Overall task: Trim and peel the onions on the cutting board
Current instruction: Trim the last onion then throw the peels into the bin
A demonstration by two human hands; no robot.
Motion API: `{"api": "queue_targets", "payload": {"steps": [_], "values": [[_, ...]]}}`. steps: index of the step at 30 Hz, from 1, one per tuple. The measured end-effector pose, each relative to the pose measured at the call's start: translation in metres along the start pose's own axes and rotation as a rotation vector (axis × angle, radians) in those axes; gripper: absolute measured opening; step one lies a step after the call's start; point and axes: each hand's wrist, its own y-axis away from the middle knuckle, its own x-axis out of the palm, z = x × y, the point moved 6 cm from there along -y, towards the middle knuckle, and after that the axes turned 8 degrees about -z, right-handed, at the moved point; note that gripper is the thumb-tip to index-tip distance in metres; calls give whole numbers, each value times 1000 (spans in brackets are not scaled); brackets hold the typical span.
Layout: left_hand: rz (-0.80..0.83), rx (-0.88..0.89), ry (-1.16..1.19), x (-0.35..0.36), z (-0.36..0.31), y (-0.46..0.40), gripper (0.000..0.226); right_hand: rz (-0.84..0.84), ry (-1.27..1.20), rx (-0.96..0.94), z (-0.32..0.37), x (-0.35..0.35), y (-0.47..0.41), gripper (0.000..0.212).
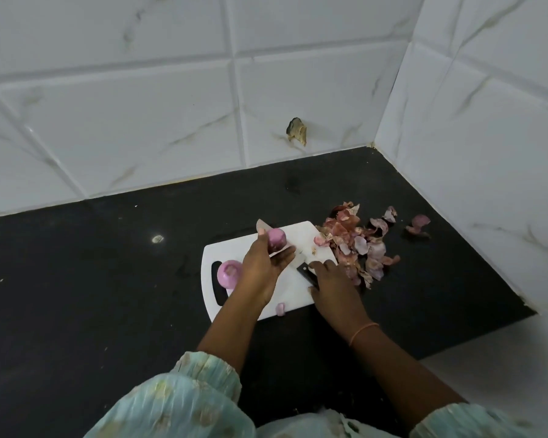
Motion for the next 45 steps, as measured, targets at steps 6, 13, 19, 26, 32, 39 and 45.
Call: {"api": "queue_targets", "payload": {"steps": [6,13,19,26,32,39,45], "values": [[16,322,-545,-22,28,-6,29,-69,6,51,-3,-26,5,26],[21,449,-523,-35,37,-7,30,111,-780,544,-27,-9,43,33],[-42,503,-359,-48,35,-3,29,129,-708,451,-20,0,70,35],[-180,501,-193,-51,40,5,36,97,-586,276,9,12,108,29],[-179,529,-280,-51,40,3,29,158,-310,201,6,17,120,30],[-115,593,-358,-46,40,5,33,-21,-71,342,-57,-24,93,31],[-61,631,-386,-43,39,4,25,-129,-101,177,-38,-34,72,28]]}}
